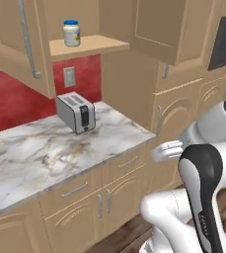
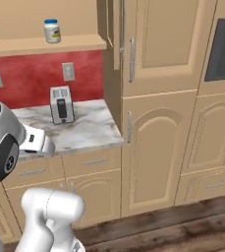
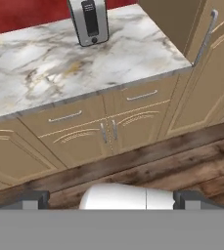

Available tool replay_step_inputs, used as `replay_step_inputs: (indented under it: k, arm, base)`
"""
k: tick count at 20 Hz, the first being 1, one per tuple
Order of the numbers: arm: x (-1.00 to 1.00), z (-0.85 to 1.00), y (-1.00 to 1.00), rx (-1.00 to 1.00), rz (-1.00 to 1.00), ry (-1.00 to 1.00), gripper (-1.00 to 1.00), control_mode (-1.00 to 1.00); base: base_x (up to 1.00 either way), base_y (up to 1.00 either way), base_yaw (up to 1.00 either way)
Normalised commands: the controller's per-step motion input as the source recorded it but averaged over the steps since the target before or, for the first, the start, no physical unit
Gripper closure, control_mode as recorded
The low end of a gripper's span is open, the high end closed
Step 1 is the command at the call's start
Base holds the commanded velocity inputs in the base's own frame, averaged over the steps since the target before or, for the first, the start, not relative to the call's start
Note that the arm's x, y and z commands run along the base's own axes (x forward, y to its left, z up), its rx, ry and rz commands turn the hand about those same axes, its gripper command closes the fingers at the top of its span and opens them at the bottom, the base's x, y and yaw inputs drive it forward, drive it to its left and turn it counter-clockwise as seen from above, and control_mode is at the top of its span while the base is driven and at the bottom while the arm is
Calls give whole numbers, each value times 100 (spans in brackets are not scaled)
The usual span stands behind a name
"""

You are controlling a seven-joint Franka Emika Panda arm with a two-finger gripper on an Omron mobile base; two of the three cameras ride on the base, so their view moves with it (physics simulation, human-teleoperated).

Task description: Collect the turmeric, mayonnaise, and shaker from the cabinet and place them next to the stove.

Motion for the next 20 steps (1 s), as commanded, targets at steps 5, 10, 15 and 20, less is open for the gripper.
replay_step_inputs:
  k: [5,10,15,20]
  arm:
    - [0,0,0,0,0,0,-100,100]
    - [0,0,0,0,0,0,-100,100]
    - [0,0,0,0,0,0,-100,100]
    - [0,0,0,0,0,0,-100,100]
  base:
    - [67,-20,33]
    - [61,-2,29]
    - [54,-8,27]
    - [45,0,26]
